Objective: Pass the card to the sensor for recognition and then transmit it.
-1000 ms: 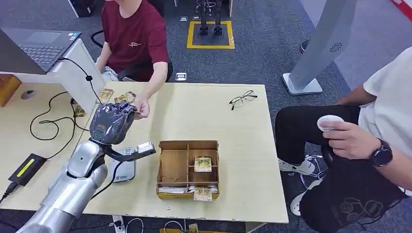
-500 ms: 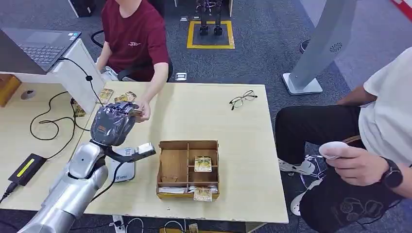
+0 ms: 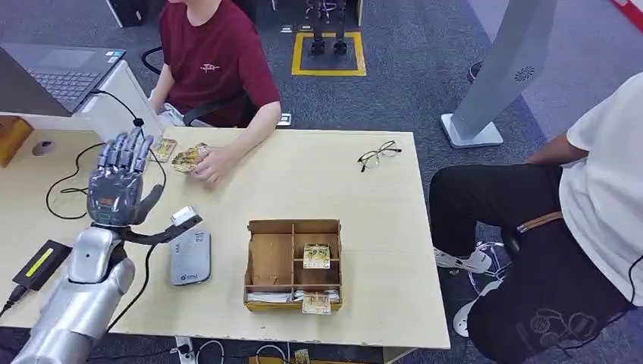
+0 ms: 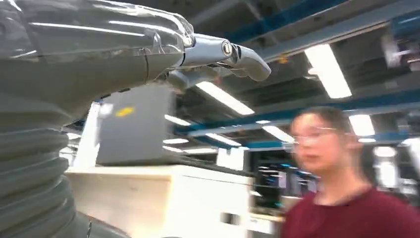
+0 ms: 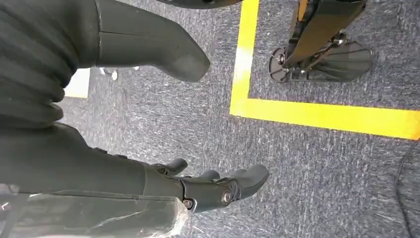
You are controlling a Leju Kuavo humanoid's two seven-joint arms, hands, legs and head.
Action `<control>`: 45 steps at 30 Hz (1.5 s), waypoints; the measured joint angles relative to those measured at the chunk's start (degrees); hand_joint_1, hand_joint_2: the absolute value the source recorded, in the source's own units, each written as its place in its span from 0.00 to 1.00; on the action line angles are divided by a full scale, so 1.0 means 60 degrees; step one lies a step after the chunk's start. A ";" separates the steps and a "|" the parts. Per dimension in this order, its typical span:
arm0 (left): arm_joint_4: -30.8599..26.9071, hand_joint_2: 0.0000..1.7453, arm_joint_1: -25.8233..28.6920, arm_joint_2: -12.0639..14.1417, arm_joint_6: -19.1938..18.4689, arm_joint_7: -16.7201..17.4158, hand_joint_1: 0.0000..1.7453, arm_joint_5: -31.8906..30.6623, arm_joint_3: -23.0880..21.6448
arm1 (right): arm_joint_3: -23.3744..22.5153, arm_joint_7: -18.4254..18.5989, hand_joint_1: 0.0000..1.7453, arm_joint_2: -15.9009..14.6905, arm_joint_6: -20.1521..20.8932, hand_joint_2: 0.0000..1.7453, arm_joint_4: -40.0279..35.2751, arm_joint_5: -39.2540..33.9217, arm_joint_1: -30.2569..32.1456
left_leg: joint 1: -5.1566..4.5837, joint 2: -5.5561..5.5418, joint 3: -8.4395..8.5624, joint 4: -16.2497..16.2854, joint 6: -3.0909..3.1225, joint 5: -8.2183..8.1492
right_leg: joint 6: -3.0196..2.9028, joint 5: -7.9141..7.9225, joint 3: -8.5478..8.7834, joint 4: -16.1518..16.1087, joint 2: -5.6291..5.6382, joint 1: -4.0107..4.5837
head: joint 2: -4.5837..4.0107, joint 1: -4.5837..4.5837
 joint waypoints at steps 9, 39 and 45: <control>-0.0069 1.00 0.0264 0.0546 0.0004 -0.0527 0.00 0.0189 0.1959 | -0.0149 0.0004 0.00 0.0025 -0.0076 1.00 0.0004 -0.0029 0.0053 | 0.0004 0.0011 0.0000 -0.0001 -0.0001 -0.0001 | -0.0005 -0.0005 -0.0016 0.0004 0.0008 0.0003 | 0.0000 -0.0004; 0.3453 1.00 0.4173 0.1723 -0.0051 -0.1112 0.00 0.0873 1.3302 | -0.1239 -0.0018 0.00 0.0230 -0.0113 1.00 0.0011 0.0098 0.0132 | -0.0003 0.0000 0.0005 -0.0017 -0.0017 -0.0025 | -0.0012 -0.0041 0.0004 -0.0004 -0.0018 -0.0002 | 0.0000 -0.0015; 0.3450 1.00 0.4175 0.0266 -0.0048 -0.0753 0.00 -0.0179 1.4205 | -0.1399 0.0051 0.00 0.0277 -0.0178 1.00 0.0011 0.0182 0.0128 | -0.0017 -0.0003 0.0009 -0.0014 -0.0011 -0.0029 | -0.0011 -0.0041 0.0005 -0.0011 -0.0021 -0.0015 | 0.0000 0.0003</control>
